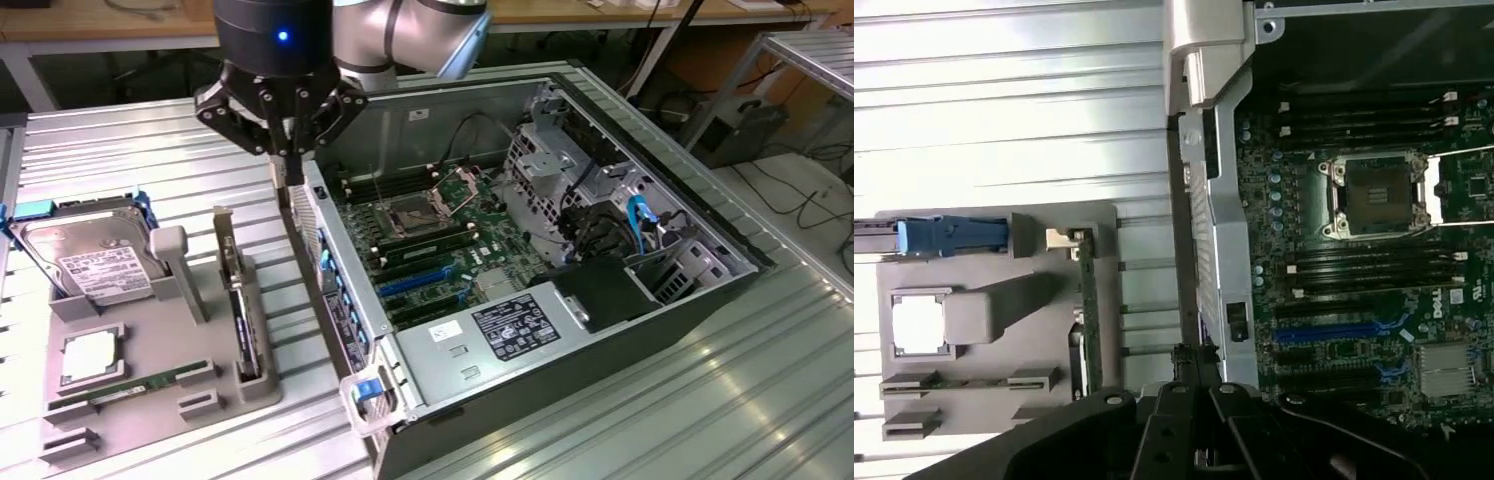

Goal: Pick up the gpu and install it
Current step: 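Reach for the gpu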

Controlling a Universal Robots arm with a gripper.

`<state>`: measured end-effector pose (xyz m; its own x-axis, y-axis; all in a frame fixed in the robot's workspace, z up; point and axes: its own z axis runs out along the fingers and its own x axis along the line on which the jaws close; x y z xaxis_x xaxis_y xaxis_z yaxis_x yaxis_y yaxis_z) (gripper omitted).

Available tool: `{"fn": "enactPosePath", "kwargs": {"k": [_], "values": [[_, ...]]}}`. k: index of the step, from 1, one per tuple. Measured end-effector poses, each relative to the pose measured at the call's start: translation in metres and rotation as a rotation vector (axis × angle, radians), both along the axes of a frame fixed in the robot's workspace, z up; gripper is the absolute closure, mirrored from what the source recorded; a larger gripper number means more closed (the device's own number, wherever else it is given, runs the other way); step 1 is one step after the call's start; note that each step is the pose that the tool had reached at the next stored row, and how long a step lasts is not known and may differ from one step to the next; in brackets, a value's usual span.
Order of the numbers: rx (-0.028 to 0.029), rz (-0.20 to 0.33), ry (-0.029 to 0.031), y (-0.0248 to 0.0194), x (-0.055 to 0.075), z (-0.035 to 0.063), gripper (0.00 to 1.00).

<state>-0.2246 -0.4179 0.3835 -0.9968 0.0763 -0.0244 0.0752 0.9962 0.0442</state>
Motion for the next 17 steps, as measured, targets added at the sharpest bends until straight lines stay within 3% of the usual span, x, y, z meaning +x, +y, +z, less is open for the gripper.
{"fn": "enactPosePath", "kwargs": {"k": [14, 17], "values": [[-0.0023, 0.0, 0.0021, -0.0158, -0.048, -0.0201, 0.89], [-0.004, 0.0, 0.0069, -0.0233, -0.061, -0.0283, 0.89]]}}
